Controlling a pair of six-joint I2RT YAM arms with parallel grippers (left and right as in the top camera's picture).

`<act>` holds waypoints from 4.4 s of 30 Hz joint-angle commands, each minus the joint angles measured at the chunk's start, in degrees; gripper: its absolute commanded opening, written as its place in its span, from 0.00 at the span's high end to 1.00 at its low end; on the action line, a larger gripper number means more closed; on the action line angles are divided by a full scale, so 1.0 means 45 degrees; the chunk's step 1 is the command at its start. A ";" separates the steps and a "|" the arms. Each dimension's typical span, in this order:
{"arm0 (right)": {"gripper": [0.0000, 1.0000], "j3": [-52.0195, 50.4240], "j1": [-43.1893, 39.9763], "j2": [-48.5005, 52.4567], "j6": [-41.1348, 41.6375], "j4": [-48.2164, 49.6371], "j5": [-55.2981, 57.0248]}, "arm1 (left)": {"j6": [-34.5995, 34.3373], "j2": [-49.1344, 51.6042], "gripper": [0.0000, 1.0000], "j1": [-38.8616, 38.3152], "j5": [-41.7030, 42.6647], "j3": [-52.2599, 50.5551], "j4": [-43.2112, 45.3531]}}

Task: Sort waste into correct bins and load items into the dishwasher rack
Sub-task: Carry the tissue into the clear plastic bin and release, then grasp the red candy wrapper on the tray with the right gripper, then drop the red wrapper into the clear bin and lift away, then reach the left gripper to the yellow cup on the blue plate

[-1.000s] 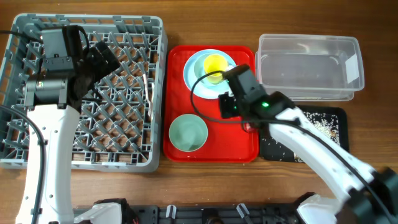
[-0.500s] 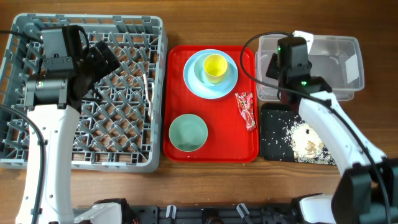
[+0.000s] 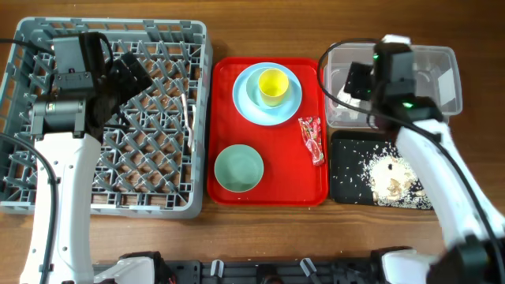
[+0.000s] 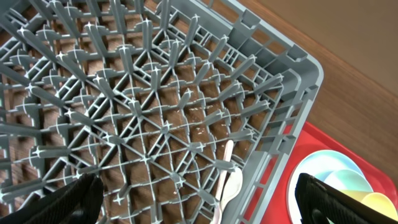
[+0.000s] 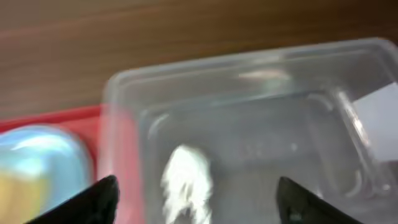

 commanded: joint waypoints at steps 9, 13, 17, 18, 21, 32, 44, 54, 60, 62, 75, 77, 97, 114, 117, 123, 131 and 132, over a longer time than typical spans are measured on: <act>0.96 0.0607 0.2108 -0.2880 -0.0068 -0.5741 -0.4770 | -0.0160 -0.0092 0.00 0.0053 -0.0034 0.0039 0.0034; 0.96 -0.0165 0.3837 -0.1909 0.2268 -0.5435 -0.3526 | -0.0165 -0.0092 0.00 0.0053 -0.0034 0.0039 0.0034; 0.94 -0.0874 0.5430 -0.0340 0.2856 -0.4488 -0.2142 | -0.0160 -0.0092 0.00 0.0053 -0.0034 0.0039 0.0034; 0.92 -0.0899 0.5649 0.0078 0.3021 -0.4449 -0.1889 | -0.0165 -0.0092 0.00 0.0053 -0.0034 0.0039 0.0034; 0.88 -0.0899 0.5906 0.1331 0.3215 -0.4167 -0.0991 | -0.0160 -0.0092 0.00 0.0053 -0.0034 0.0039 0.0034; 0.56 -0.0899 0.5892 0.5003 0.2438 -0.1778 0.1423 | -0.0160 -0.0092 0.00 0.0053 -0.0034 0.0039 0.0034; 0.81 -0.0899 0.5833 0.5537 0.2414 -0.1685 -0.3045 | -0.0160 -0.0092 0.00 0.0053 -0.0034 0.0039 0.0034; 0.47 -0.0525 0.5829 0.2715 0.2132 -0.2701 -0.2817 | -0.0165 -0.0092 0.00 0.0053 -0.0034 0.0039 0.0034; 0.43 -0.1030 0.5829 0.2778 0.3361 -0.3293 -0.2778 | -0.0160 -0.0092 0.00 0.0053 -0.0034 0.0039 0.0034; 0.47 -0.1413 0.5829 0.2837 0.4250 -0.3215 -0.2769 | -0.0165 -0.0092 0.00 0.0053 -0.0034 0.0039 0.0034; 0.67 -0.2594 0.5829 0.3604 0.6217 -0.1205 -0.2331 | -0.0160 -0.0092 0.00 0.0053 -0.0034 0.0039 0.0034; 0.67 -0.2589 0.5814 0.4007 0.6212 -0.0884 -0.2336 | -0.0160 -0.0092 0.00 0.0053 -0.0034 0.0039 0.0034; 0.96 0.0593 -0.1972 0.0879 0.2448 -0.1035 -0.0704 | -0.0160 -0.0092 0.00 0.0053 -0.0034 0.0039 0.0034; 0.20 0.0622 -0.2934 0.0947 0.1200 -0.0083 -0.1389 | -0.0165 -0.0092 0.00 0.0053 -0.0034 0.0039 0.0029; 0.00 0.0617 -0.2934 -0.0520 0.1137 -0.0194 -0.1384 | -0.0160 -0.0092 0.00 0.0053 -0.0034 0.0039 0.0034; 0.00 0.0612 -0.2934 -0.1316 0.1137 -0.0180 -0.1384 | -0.0160 -0.0092 0.00 0.0053 -0.0034 0.0039 0.0034; 0.00 0.0612 -0.2934 -0.1311 0.1137 -0.0180 -0.1384 | -0.0165 -0.0092 0.00 0.0053 -0.0034 0.0039 0.0034; 0.00 0.0612 -0.2934 -0.1311 0.1137 -0.0180 -0.1384 | -0.0160 -0.0092 0.00 0.0053 -0.0034 0.0039 0.0034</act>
